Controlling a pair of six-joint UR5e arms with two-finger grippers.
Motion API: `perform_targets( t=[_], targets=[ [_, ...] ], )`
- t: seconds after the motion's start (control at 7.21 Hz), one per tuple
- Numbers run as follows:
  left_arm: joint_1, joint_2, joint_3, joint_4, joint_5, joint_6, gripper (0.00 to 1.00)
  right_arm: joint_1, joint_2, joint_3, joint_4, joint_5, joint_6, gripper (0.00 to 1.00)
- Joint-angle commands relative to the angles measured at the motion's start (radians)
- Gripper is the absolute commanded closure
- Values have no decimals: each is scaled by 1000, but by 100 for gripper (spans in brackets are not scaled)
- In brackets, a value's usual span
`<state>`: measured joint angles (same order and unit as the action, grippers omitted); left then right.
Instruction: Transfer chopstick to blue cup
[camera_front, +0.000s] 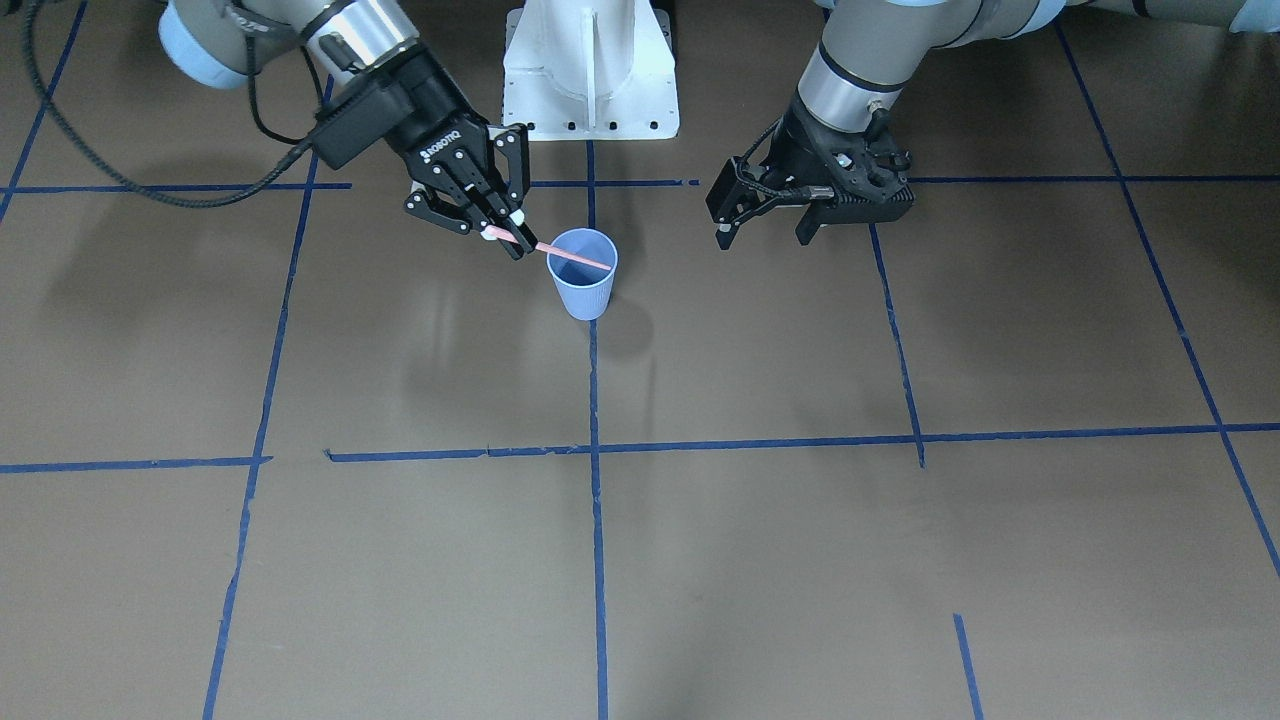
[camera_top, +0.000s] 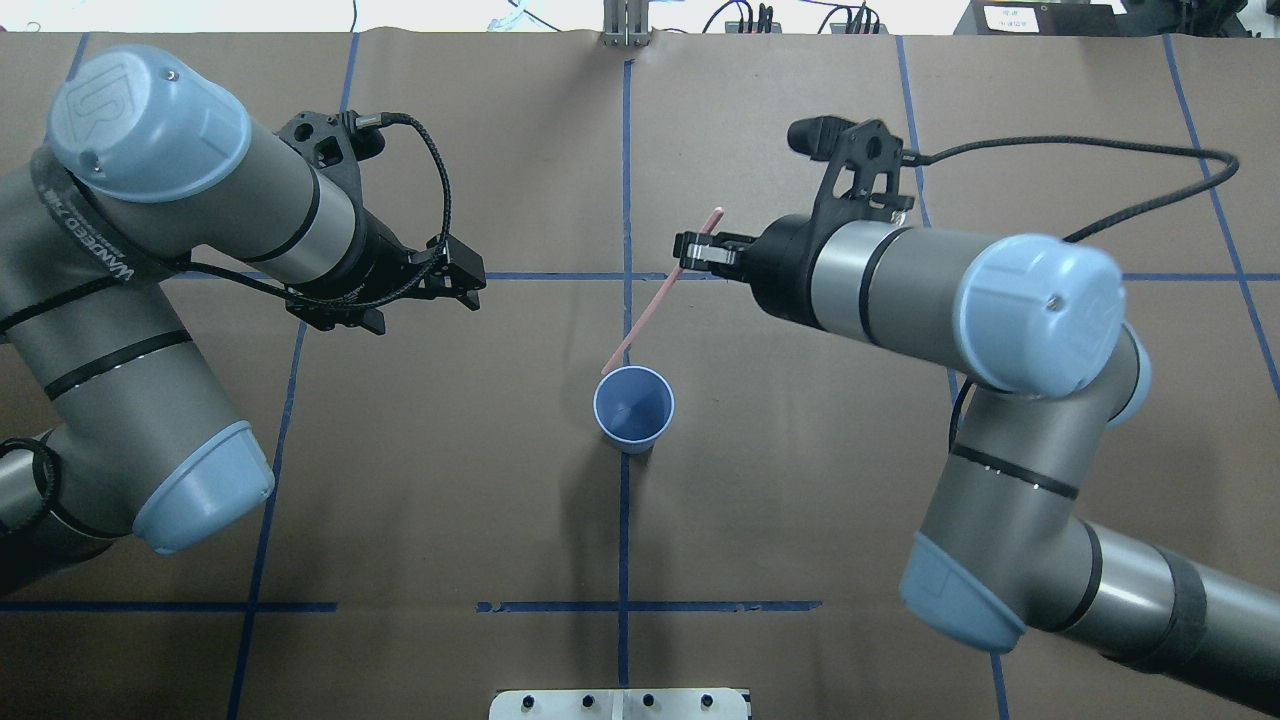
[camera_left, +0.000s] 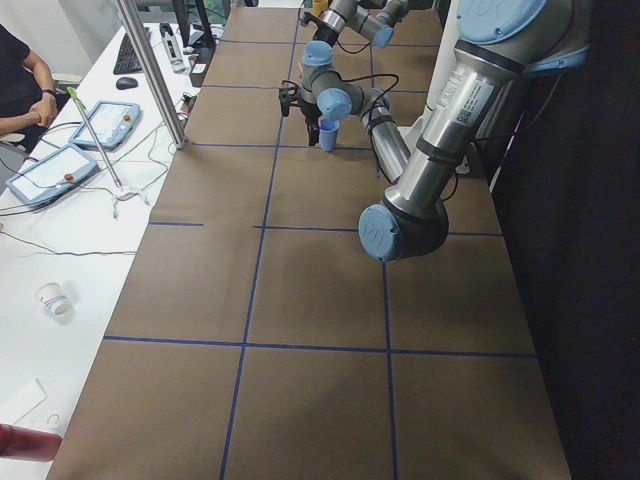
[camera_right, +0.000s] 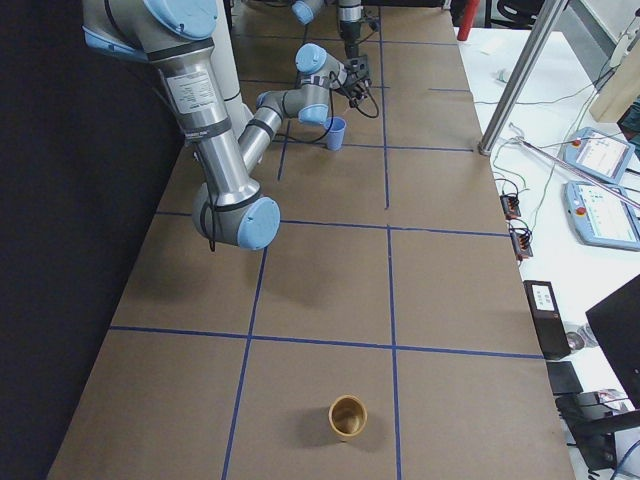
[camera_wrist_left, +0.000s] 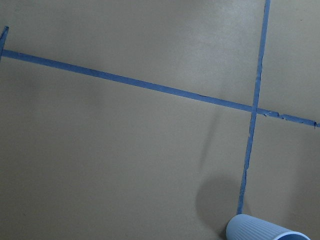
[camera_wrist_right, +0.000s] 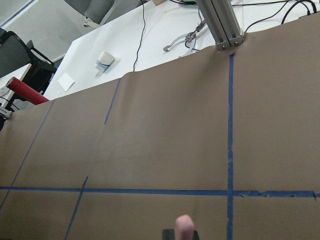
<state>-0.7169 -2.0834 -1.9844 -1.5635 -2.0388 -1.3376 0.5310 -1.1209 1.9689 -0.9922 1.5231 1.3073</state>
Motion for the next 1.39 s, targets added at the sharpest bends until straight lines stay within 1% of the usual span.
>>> perform_targets(
  t=[0.0,0.14,0.42,0.69,0.83,0.97,1.11,1.25],
  targets=[
    [4,0,1,0,2,-2,1,-48,-10,-1,-66,-75,-5,97],
    [5,-1,-2,0,2,-2,1,-80,-11,-4,-68,-105,-16,97],
    [5,-1,-5,-1,0,-5,1,-98,-17,-1,-69,-107,-25,96],
    [5,-1,-5,0,2,-9,1,-132,-33,-2,-72,-121,-25,91],
    [5,-1,-5,0,2,-9,1,-134,-31,-1,-95,-123,-25,37],
    [5,-1,-5,0,0,-9,1,-138,-25,2,-117,-176,-25,1],
    [4,0,-7,0,0,-6,1,-138,-27,8,-117,-176,-26,0],
    [-1,15,-7,-1,-6,4,1,-131,-37,54,-124,-167,-61,0]
  ],
)
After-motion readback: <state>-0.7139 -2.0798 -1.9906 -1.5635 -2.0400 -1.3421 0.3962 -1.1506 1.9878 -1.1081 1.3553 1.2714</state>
